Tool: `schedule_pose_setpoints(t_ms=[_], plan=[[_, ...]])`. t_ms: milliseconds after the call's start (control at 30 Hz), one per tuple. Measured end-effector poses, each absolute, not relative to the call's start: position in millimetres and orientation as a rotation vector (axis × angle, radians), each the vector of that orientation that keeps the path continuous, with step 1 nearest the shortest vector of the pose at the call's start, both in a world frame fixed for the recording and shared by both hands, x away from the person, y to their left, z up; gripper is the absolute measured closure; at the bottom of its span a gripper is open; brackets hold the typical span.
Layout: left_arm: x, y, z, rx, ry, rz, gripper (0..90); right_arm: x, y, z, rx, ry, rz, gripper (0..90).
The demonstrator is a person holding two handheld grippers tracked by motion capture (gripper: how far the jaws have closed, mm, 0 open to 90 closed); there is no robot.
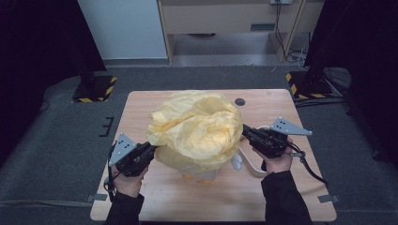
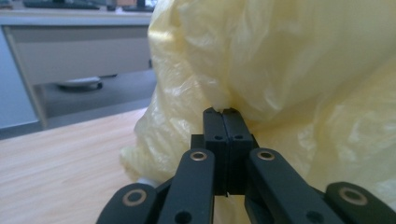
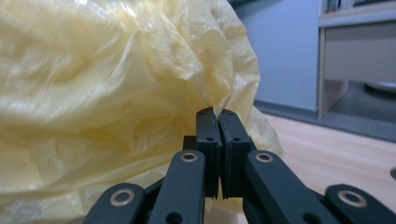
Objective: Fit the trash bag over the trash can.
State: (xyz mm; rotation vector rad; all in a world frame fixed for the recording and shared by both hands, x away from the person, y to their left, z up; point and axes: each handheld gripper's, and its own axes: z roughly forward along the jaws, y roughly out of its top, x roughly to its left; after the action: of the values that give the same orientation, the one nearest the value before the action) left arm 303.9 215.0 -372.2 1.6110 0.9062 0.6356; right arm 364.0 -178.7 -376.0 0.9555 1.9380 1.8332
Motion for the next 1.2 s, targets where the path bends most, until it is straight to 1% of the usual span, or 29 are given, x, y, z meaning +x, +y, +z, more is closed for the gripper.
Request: schedule_pose_setpoints(t_ms=[200, 367, 600, 800, 833, 867, 933, 967, 1033, 1100, 1200], plan=[[300.7, 215.6, -387.3, 1.666, 0.927, 0.633, 90.0, 361.7, -182.7, -388.0, 0.965, 1.973, 1.783, 88.4], [303.8, 214.9, -397.4, 1.690, 0.962, 0.624, 90.0, 360.7, -187.0, -390.1, 1.001, 1.915, 1.732, 88.7], [311.3, 211.0, -402.2, 1.702, 0.969, 0.681, 90.0, 371.8, -174.3, -394.6, 1.005, 1.913, 1.641, 88.3], [309.5, 212.9, -403.4, 1.705, 0.963, 0.674, 89.9, 373.0, -168.1, -397.6, 1.002, 1.929, 1.630, 87.3], [308.3, 213.7, -402.6, 1.707, 0.963, 0.672, 89.5, 372.6, -168.6, -397.1, 1.006, 1.932, 1.630, 84.4], [306.9, 215.3, -401.4, 1.703, 0.961, 0.667, 87.7, 371.9, -169.8, -396.6, 1.007, 1.929, 1.631, 78.9], [302.8, 220.4, -397.1, 1.694, 0.955, 0.670, 81.5, 370.1, -174.9, -396.9, 1.014, 1.918, 1.648, 70.6], [300.6, 223.9, -394.1, 1.691, 0.954, 0.661, 80.1, 369.0, -178.5, -397.6, 1.005, 1.907, 1.657, 64.2], [294.4, 231.4, -388.2, 1.662, 0.956, 0.666, 77.0, 366.3, -187.3, -399.1, 1.002, 1.896, 1.678, 57.0], [288.4, 238.6, -382.4, 1.635, 0.950, 0.667, 73.0, 364.4, -197.5, -400.1, 1.008, 1.869, 1.708, 44.3], [280.4, 247.6, -373.8, 1.581, 0.927, 0.664, 64.9, 362.1, -212.3, -397.4, 1.049, 1.828, 1.759, 36.8]])
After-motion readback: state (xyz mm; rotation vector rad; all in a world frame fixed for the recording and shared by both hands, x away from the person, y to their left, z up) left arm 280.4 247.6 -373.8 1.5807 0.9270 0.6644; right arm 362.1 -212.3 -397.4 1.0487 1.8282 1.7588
